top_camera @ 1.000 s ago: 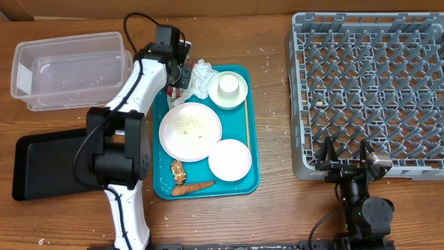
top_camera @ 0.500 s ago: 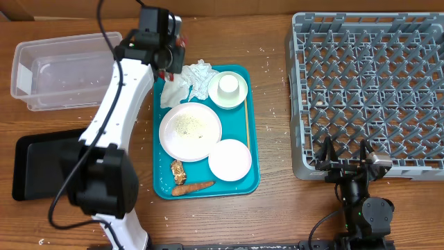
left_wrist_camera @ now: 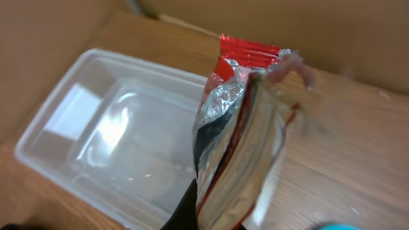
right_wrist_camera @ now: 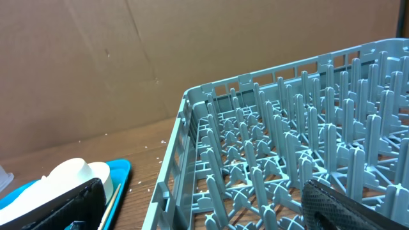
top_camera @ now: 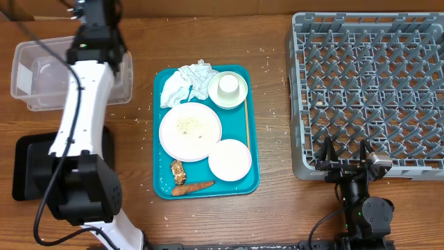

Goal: Sort waste into correct bins and load items into the dishwasher
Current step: 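Carry the red wrapper left and drop it into the clear bin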

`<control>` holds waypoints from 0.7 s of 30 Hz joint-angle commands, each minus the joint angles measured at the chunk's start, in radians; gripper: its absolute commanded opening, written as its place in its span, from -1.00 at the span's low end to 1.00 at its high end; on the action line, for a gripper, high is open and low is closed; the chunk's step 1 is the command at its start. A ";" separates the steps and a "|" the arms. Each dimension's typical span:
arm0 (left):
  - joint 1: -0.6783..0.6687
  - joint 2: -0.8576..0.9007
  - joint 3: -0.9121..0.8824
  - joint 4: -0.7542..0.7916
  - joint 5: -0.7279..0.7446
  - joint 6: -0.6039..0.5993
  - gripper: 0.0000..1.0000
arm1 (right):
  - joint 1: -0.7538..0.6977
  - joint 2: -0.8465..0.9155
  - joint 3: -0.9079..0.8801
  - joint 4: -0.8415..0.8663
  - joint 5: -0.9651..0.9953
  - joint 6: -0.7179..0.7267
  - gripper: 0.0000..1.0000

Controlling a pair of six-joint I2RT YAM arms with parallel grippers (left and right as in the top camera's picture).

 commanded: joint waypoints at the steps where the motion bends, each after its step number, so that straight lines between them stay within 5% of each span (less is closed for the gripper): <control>1: 0.082 0.041 0.019 0.040 0.105 -0.079 -0.92 | 0.005 -0.012 -0.011 0.005 -0.005 -0.007 1.00; 4: 0.130 0.077 0.019 0.074 0.195 -0.079 -0.85 | 0.005 -0.012 -0.011 0.005 -0.005 -0.007 1.00; 5: 0.142 0.090 0.019 0.082 0.214 -0.079 -0.69 | 0.005 -0.012 -0.011 0.005 -0.005 -0.008 1.00; 6: 0.151 0.099 0.019 0.086 0.231 -0.079 -0.42 | 0.005 -0.012 -0.011 0.005 -0.005 -0.007 1.00; 8: 0.164 0.116 0.019 0.085 0.254 -0.078 0.56 | 0.005 -0.012 -0.011 0.005 -0.005 -0.007 1.00; 9: 0.168 0.120 0.019 0.082 0.261 -0.078 0.70 | 0.005 -0.012 -0.011 0.005 -0.005 -0.007 1.00; 16: 0.153 0.090 0.019 0.062 0.304 -0.079 0.86 | 0.005 -0.012 -0.011 0.005 -0.005 -0.007 1.00; 21: 0.117 0.023 0.019 0.060 0.547 -0.074 0.74 | 0.005 -0.012 -0.011 0.005 -0.005 -0.007 1.00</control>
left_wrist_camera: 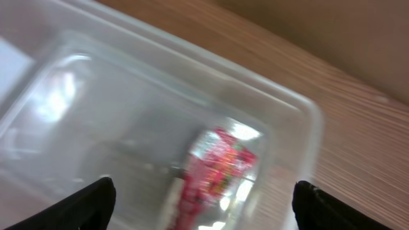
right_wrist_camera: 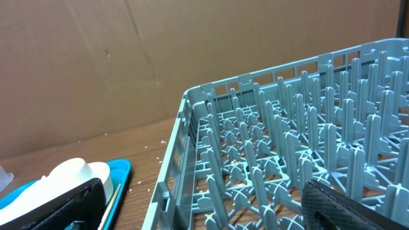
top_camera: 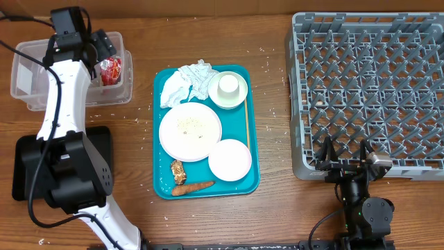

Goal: Sort waste into correct bins and load items into the dishwasher
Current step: 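Carry the red wrapper left and drop it into the clear bin, then move the left gripper back to the crumpled white tissues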

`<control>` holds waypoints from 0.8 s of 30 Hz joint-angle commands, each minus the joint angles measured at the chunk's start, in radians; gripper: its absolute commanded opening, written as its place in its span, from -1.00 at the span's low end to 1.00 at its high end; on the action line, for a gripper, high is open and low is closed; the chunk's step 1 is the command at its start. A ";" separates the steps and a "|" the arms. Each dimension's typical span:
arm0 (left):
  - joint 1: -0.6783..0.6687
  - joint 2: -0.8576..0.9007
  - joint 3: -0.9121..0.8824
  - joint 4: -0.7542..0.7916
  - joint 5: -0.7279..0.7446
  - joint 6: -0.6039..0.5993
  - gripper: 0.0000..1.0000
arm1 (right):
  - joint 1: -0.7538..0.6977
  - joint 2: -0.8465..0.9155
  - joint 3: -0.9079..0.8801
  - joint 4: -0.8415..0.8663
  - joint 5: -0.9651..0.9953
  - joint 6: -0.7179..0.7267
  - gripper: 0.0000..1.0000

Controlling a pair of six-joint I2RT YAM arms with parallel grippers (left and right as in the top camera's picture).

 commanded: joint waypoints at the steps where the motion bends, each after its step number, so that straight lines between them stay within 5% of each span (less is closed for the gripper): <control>1: -0.043 -0.103 0.019 0.002 0.277 -0.002 0.74 | 0.005 -0.012 -0.011 0.005 -0.005 -0.008 1.00; 7: -0.116 -0.114 0.018 -0.016 0.541 -0.002 0.68 | 0.005 -0.012 -0.011 0.005 -0.005 -0.008 1.00; 14: -0.246 -0.034 0.012 -0.057 0.457 0.002 0.59 | 0.005 -0.012 -0.011 0.005 -0.005 -0.008 1.00; 18: -0.316 0.033 0.012 -0.055 0.394 0.001 0.35 | 0.005 -0.012 -0.011 0.005 -0.005 -0.008 1.00; 24: -0.408 0.121 0.012 -0.053 0.214 -0.003 0.34 | 0.005 -0.012 -0.011 0.005 -0.005 -0.008 1.00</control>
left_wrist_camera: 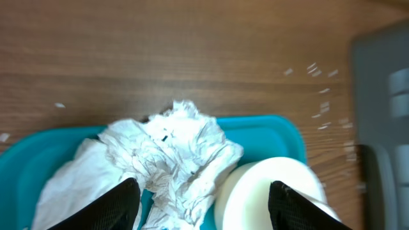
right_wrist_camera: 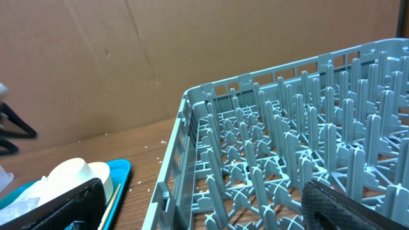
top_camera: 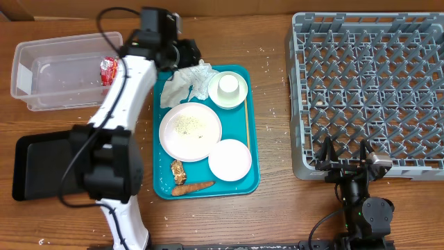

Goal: Sort waste into correct bins and load items into the dishwasher
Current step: 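Move the left gripper back to the crumpled white tissues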

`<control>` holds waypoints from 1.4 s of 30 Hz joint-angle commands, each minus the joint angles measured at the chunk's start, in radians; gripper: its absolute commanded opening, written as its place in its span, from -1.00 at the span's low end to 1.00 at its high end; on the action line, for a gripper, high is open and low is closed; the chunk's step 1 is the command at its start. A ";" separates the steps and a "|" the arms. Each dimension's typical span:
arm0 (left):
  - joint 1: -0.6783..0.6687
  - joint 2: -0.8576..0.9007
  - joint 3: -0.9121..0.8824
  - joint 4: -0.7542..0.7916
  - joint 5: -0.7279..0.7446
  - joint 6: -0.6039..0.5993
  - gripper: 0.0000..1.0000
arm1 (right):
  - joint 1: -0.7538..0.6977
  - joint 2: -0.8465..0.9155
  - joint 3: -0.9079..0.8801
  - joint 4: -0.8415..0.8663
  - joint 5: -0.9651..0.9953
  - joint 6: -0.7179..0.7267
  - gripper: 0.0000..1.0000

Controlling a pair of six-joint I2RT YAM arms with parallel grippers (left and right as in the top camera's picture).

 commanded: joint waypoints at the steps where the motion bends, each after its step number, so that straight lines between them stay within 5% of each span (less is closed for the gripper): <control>1: -0.051 0.060 0.006 0.000 -0.165 0.000 0.33 | 0.005 -0.012 -0.011 0.005 -0.005 -0.008 1.00; 11: -0.110 0.142 0.006 0.007 -0.290 -0.006 0.31 | 0.005 -0.012 -0.011 0.005 -0.005 -0.008 1.00; 38: -0.111 0.231 0.006 0.064 -0.286 -0.093 0.19 | 0.005 -0.012 -0.011 0.005 -0.005 -0.008 1.00; 42: -0.111 0.230 0.006 0.064 -0.286 -0.089 0.06 | 0.005 -0.012 -0.011 0.005 -0.005 -0.008 1.00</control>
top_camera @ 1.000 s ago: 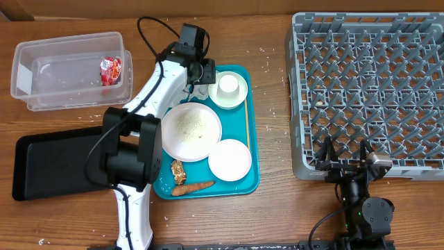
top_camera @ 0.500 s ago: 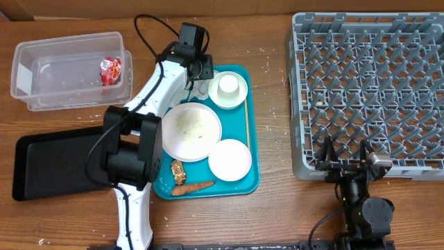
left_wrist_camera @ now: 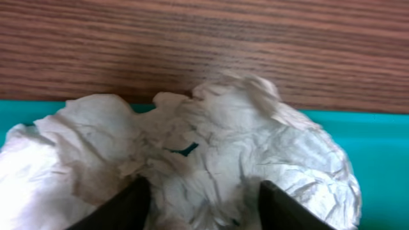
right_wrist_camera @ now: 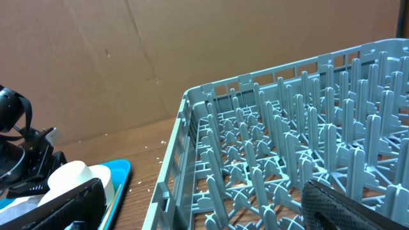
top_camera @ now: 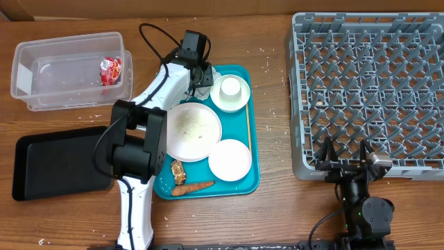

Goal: Sort waste into correct bins and load items into the dishwasher
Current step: 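Move the left gripper back to the crumpled white tissues, then grasp the white tissues with the left gripper and lift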

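Note:
A crumpled white napkin [left_wrist_camera: 211, 134] lies at the back left of the teal tray [top_camera: 253, 177]; the overhead view hides most of it under my left arm. My left gripper [left_wrist_camera: 204, 195] is down on it, open, one dark finger [left_wrist_camera: 131, 204] on each side of the paper. A red foil wrapper [top_camera: 111, 69] lies in the clear bin [top_camera: 41, 97]. On the tray are a large plate [top_camera: 191, 128], a small plate [top_camera: 229, 160], a white cup [top_camera: 230, 89], a chopstick [top_camera: 247, 128], a carrot [top_camera: 194, 187] and a food scrap [top_camera: 177, 171]. My right gripper [top_camera: 345, 163] rests open at the grey dish rack's [top_camera: 368, 90] front edge.
A black bin [top_camera: 59, 163] sits at the front left, below the clear bin. The left arm lies across the tray's left side and the big plate's edge. Crumbs dot the wooden table [top_camera: 277, 83] between tray and rack.
My left gripper was above the napkin with the cup in view; now it is lower and right on the napkin, fingers astride it. The right arm has not moved.
My left gripper held the red foil wrapper over the clear bin. Then the wrapper lay in the bin and the gripper was open above it. After that the gripper was over the tray's napkin, and now it is down around the napkin.

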`<control>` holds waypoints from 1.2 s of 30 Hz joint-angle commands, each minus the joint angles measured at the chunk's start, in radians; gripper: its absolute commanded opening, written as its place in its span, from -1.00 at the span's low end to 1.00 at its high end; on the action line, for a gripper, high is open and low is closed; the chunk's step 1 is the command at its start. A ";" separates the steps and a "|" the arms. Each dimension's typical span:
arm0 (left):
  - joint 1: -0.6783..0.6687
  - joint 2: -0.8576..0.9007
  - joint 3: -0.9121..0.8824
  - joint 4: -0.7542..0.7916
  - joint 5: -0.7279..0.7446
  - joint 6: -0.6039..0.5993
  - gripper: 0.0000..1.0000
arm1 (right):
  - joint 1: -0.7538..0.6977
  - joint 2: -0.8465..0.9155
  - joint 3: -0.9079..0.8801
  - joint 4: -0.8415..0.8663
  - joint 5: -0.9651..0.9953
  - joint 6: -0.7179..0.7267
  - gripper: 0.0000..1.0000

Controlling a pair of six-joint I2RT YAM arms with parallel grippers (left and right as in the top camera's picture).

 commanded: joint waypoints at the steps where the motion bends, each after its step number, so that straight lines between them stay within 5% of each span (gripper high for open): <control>1: 0.002 0.011 0.006 -0.008 -0.005 -0.012 -0.03 | 0.005 -0.012 -0.011 0.005 -0.005 -0.007 1.00; 6: 0.004 0.008 0.007 -0.012 -0.006 -0.013 -0.31 | 0.005 -0.012 -0.011 0.005 -0.005 -0.007 1.00; 10: 0.004 -0.006 0.009 -0.013 -0.005 -0.013 -0.74 | 0.005 -0.012 -0.011 0.005 -0.005 -0.007 1.00; 15: 0.004 -0.042 0.009 -0.019 -0.006 -0.013 -0.91 | 0.005 -0.012 -0.011 0.005 -0.005 -0.007 1.00; 29: 0.011 -0.235 0.009 -0.026 -0.016 -0.013 -0.92 | 0.005 -0.012 -0.011 0.005 -0.005 -0.007 1.00; 36: 0.039 -0.336 0.009 -0.029 -0.192 -0.013 -0.92 | 0.005 -0.012 -0.011 0.005 -0.005 -0.007 1.00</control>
